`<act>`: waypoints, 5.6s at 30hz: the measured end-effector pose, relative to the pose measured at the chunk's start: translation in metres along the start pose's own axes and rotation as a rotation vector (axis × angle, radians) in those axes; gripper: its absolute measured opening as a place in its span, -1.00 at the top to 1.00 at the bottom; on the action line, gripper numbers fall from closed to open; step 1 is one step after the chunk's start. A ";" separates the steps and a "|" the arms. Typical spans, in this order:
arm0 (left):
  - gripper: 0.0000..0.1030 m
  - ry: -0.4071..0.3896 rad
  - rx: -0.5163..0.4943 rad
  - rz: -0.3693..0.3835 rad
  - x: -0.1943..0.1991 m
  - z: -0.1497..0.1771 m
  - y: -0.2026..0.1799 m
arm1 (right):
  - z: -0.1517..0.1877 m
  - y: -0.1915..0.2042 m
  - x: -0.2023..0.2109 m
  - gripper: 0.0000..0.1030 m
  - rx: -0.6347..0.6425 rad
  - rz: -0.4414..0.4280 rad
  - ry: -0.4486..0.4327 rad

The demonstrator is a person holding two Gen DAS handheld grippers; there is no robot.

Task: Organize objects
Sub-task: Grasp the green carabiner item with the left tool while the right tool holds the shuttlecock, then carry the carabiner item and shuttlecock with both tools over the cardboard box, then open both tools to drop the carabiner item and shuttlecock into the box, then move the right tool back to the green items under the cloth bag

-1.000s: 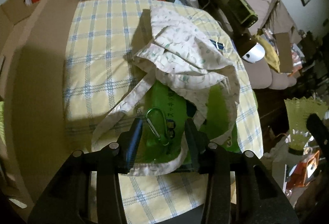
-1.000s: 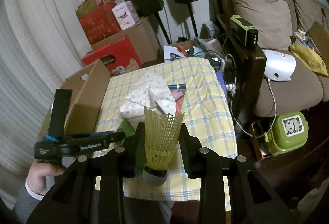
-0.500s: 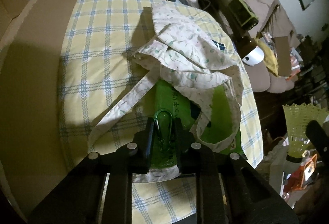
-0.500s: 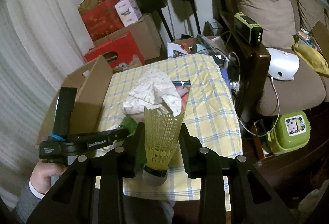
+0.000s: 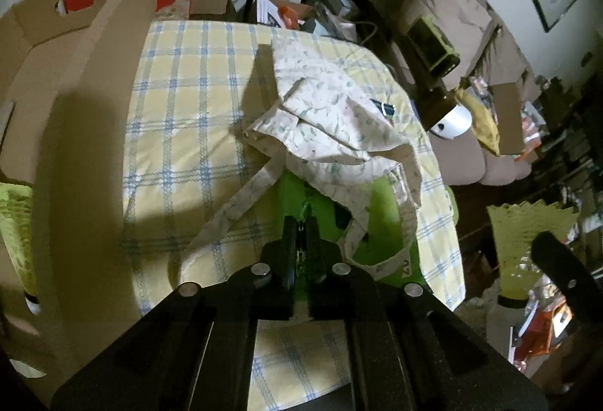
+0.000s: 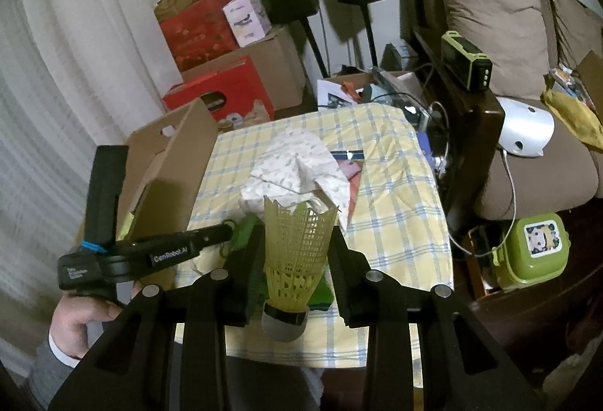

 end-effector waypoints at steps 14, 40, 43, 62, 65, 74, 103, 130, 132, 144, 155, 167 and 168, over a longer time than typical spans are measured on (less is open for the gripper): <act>0.93 -0.131 -0.046 0.046 0.084 0.006 -0.002 | -0.015 0.037 0.006 0.37 0.050 -0.026 -0.014; 0.93 -0.244 0.101 -0.073 0.166 0.035 0.130 | -0.027 0.206 -0.063 0.37 0.208 -0.247 0.102; 0.93 -0.239 0.123 -0.080 0.164 0.040 0.145 | -0.023 0.219 -0.078 0.37 0.221 -0.247 0.126; 0.93 -0.216 0.169 -0.185 0.146 0.054 0.195 | 0.003 0.251 -0.134 0.37 0.282 -0.172 0.188; 0.93 -0.215 0.171 -0.208 0.144 0.055 0.200 | 0.006 0.254 -0.139 0.35 0.306 -0.134 0.183; 0.93 -0.191 0.181 -0.227 0.137 0.057 0.210 | 0.017 0.258 -0.151 0.24 0.356 -0.062 0.188; -0.53 -0.251 0.181 -0.169 0.157 0.058 0.185 | 0.005 0.226 -0.098 -0.45 0.328 -0.017 0.079; -0.98 -0.302 0.055 -0.181 0.157 0.053 0.114 | -0.005 0.113 -0.055 -0.68 0.195 0.108 0.010; -0.99 -0.303 0.044 -0.172 0.155 0.052 0.106 | -0.006 0.101 -0.050 -0.68 0.192 0.132 0.001; -0.99 -0.287 -0.043 -0.118 0.136 0.054 0.051 | -0.005 0.029 -0.029 -0.71 0.076 0.163 -0.005; -0.99 -0.234 -0.109 -0.070 0.104 0.051 0.005 | 0.006 -0.015 -0.029 -0.65 -0.001 0.175 0.005; -0.98 -0.213 -0.117 -0.062 0.088 0.048 -0.004 | -0.005 -0.002 -0.073 0.13 0.025 0.087 0.100; -0.98 -0.214 -0.115 -0.061 0.089 0.048 -0.003 | -0.005 -0.001 -0.081 0.15 0.029 0.085 0.116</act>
Point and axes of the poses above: each gripper's, at about its wrist camera, not at the fingertips, and x roughly against the way its jaws point, y to its left, z to its underside, the point moved 8 cm from there along -x, roughly the way its jaws point, and after that the axes turned 9 degrees about y, right-handed, at the moved point
